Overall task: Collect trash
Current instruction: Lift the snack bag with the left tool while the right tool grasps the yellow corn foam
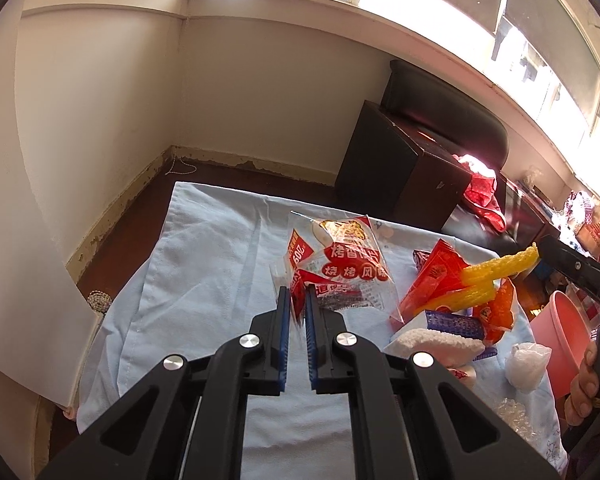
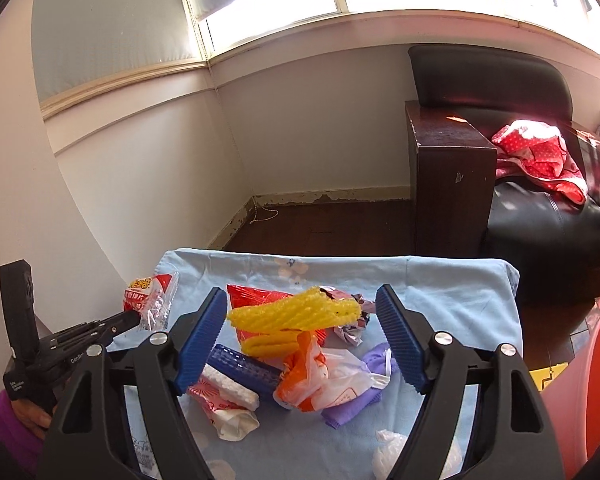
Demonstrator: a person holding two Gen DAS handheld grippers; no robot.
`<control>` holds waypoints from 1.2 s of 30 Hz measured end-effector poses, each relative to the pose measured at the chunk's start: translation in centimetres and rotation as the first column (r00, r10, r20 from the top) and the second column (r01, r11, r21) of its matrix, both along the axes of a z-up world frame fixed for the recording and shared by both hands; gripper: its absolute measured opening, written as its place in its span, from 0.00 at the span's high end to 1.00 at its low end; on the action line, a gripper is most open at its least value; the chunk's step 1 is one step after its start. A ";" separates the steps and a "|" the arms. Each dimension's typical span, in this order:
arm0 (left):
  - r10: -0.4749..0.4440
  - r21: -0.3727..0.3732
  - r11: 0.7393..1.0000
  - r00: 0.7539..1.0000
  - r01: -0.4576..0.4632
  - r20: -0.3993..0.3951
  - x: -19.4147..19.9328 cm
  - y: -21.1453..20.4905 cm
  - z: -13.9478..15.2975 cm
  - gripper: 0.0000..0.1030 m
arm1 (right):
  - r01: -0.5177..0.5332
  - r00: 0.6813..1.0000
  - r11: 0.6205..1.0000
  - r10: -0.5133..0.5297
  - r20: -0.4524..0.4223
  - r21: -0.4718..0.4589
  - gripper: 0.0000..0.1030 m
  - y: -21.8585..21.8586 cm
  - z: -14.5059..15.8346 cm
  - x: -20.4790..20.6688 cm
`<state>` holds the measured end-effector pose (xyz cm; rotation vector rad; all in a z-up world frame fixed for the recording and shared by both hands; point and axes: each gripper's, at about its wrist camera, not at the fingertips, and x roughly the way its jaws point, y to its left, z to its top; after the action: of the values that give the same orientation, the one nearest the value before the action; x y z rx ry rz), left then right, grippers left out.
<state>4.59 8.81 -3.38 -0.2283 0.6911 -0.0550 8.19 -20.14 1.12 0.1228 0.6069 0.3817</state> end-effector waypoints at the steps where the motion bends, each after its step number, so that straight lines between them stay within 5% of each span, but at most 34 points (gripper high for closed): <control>1: -0.003 0.001 1.000 1.000 0.003 0.001 -0.1 -0.1 0.0 0.94 | 0.002 1.000 1.000 -0.002 -0.002 -0.017 0.25 0.3 -0.1 0.3; 3: -0.006 0.002 1.000 1.000 0.006 0.002 -0.1 -0.1 0.1 0.94 | -0.010 1.000 1.000 0.009 -0.022 -0.019 0.25 0.6 -0.7 1.0; 5: -0.008 0.005 1.000 1.000 0.008 0.002 -0.1 -0.1 0.1 0.94 | -0.016 0.999 1.000 0.016 -0.043 -0.014 0.52 0.7 -1.1 1.3; 10: -0.016 0.010 1.000 1.000 0.016 0.010 -0.5 -0.4 0.4 0.94 | -0.032 0.996 0.999 0.032 -0.087 0.000 0.86 0.7 -1.8 1.3; 24: -0.084 0.020 0.996 0.992 0.083 0.095 -3.5 -3.5 3.8 0.94 | 0.038 0.999 0.999 -0.038 0.027 0.028 0.91 -2.5 1.4 -4.2; 36: -0.221 0.018 0.975 0.961 0.221 0.164 -5.2 -10.4 6.4 0.94 | 0.169 0.980 0.985 -0.171 0.100 0.022 0.91 -7.9 3.1 -9.1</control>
<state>-0.65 -1.57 2.99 -0.1442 0.5488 -0.2855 -0.95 -28.01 4.17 0.1661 0.4898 0.2249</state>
